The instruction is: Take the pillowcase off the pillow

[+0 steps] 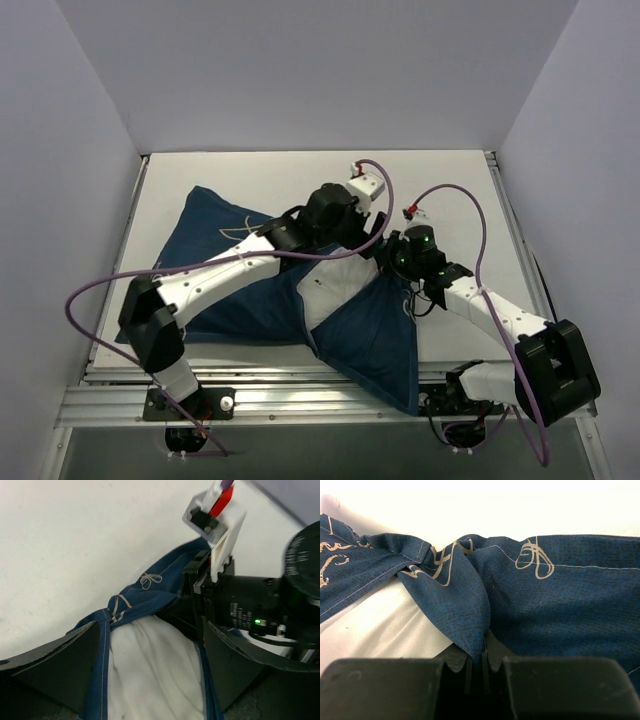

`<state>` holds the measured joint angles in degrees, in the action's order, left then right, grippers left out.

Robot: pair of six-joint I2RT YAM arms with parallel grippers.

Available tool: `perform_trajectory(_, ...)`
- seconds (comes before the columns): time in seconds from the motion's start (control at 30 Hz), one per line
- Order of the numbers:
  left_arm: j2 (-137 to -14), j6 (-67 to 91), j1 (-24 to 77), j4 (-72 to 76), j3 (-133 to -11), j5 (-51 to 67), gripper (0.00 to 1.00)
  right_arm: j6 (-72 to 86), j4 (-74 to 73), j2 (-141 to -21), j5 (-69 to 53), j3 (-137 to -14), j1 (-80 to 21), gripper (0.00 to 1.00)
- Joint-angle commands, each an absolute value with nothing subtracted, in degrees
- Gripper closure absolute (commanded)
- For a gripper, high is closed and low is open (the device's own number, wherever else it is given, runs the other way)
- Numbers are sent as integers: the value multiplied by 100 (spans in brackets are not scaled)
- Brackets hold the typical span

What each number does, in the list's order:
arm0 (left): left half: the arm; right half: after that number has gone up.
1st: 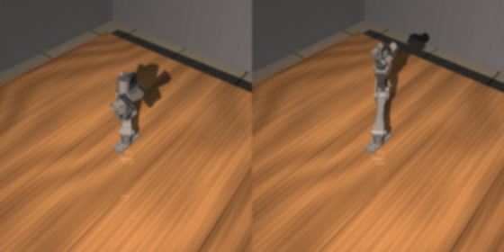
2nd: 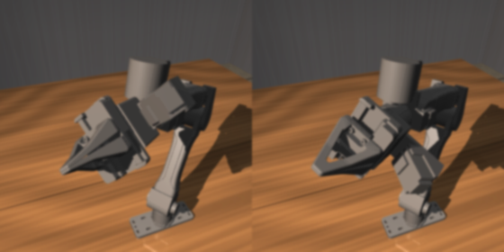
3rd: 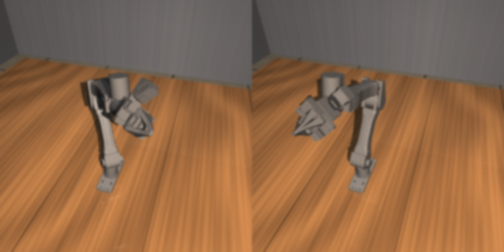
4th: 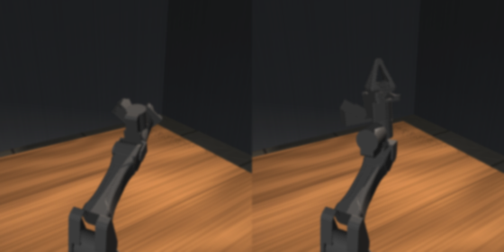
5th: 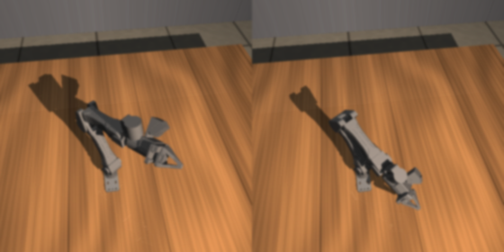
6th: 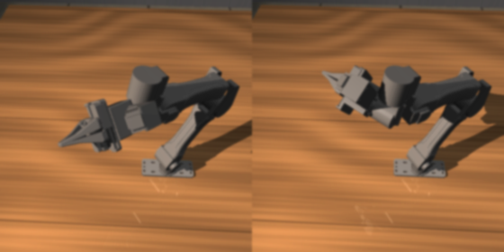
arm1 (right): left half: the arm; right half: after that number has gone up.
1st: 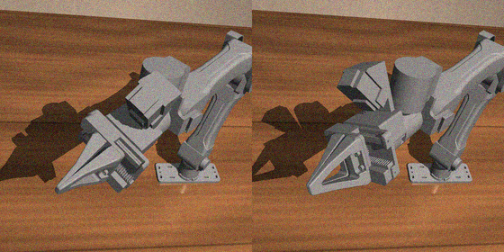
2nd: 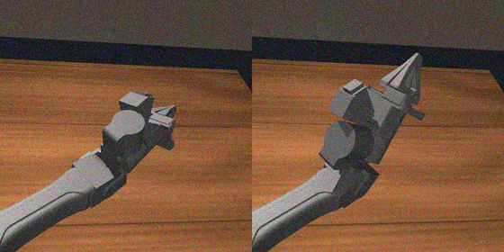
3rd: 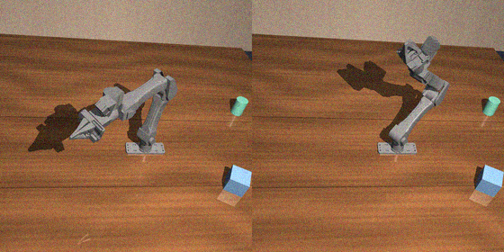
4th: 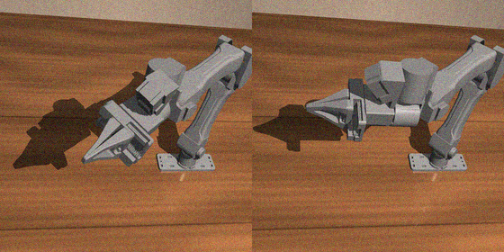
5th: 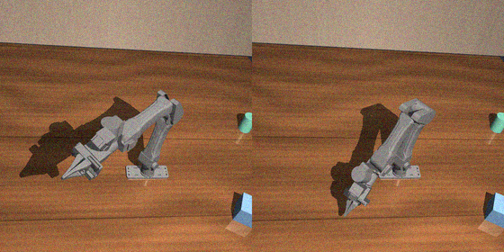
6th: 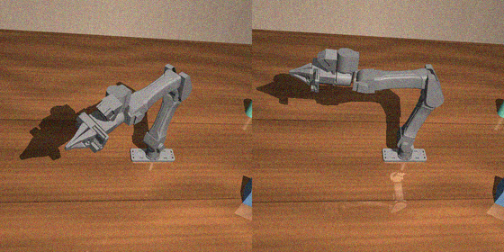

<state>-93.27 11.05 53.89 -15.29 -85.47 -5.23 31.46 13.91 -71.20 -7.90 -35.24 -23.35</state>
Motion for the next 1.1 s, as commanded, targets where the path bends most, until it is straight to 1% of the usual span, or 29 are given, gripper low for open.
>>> perform_trajectory(0.0, -10009, 572, 5344, -2161, -9061, -1, 8, 3015, 1116, -6900, -422, -3656, -2355, 100)
perform_trajectory(0.07, -10308, 492, 5317, -2259, -9193, 498, 9, 2988, 1081, -6847, -387, -3700, -2355, 100)
perform_trajectory(0.23, -10538, 396, 5335, -2329, -9194, 1098, 15, 2944, 1055, -6847, -343, -3771, -2364, 100)
perform_trajectory(0.37, -10687, 246, 5326, -2399, -9149, 1423, 16, 2936, 1063, -6882, -352, -3841, -2364, 100)
perform_trajectory(0.57, -10828, 88, 5326, -2479, -8922, 2214, 16, 2839, 941, -6882, -211, -3955, -2355, 100)
perform_trajectory(0.63, -10785, 79, 5326, -2365, -8773, 2555, 19, 2804, 888, -6882, -176, -4008, -2356, 100)
perform_trajectory(0.73, -10810, 79, 5335, -2329, -8649, 2759, 28, 2769, 861, -6882, -149, -4069, -2356, 100)
perform_trajectory(0.77, -10819, 88, 5326, -2329, -8553, 2751, 40, 2769, 844, -6891, -141, -4087, -2364, 100)
perform_trajectory(0.83, -10846, 175, 5300, -2259, -8438, 2716, 56, 2742, 783, -6891, -97, -4140, -2364, 100)
perform_trajectory(0.87, -10837, 219, 5291, -2224, -8316, 2672, 68, 2733, 747, -6908, -62, -4157, -2356, 100)
perform_trajectory(0.9, -10811, 263, 5274, -2180, -8262, 2602, 97, 2725, 721, -6926, -18, -4166, -2364, 100)
perform_trajectory(1.0, -10478, 395, 5230, -1952, -7991, 2242, 98, 2733, 520, -6961, 367, -4157, -2356, 100)
perform_trajectory(1.07, -10012, 448, 5221, -1811, -7797, 1953, 98, 2777, 388, -6987, 649, -4122, -2312, 100)
